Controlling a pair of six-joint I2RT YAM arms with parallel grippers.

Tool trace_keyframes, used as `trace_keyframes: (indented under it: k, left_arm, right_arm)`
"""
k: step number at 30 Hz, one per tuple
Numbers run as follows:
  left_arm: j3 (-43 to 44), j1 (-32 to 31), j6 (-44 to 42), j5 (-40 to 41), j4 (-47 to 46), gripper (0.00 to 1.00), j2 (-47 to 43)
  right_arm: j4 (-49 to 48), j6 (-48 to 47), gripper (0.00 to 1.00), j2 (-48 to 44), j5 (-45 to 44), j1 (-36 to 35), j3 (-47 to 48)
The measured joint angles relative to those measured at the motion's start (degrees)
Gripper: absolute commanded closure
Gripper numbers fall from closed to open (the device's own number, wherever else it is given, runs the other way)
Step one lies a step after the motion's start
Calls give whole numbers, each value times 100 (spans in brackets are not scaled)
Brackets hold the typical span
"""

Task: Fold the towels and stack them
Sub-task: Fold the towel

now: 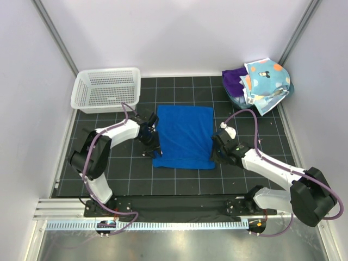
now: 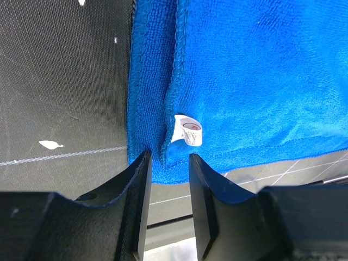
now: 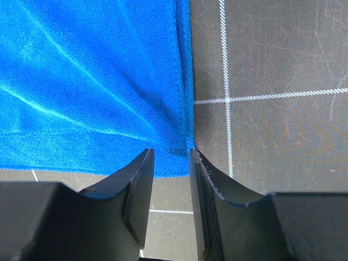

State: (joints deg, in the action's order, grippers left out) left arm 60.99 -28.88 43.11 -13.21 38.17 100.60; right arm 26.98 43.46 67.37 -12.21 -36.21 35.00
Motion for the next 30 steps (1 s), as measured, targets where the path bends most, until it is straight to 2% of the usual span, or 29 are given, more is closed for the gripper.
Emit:
trace_keyframes:
  k: [6,18,25,30]
  left_arm:
    - [0,0,15,4,-26,67,7]
    - [7,-20,24,20,-24,79,17]
    - [103,-50,24,22,-24,99,17]
    - [125,-74,24,22,-20,100,17]
  right_arm:
    - [-7,2,60,0,20,0,0]
    - [-22,2,60,0,39,2,0]
    - [-22,2,60,0,37,2,0]
    - [-20,2,56,-7,37,2,-7]
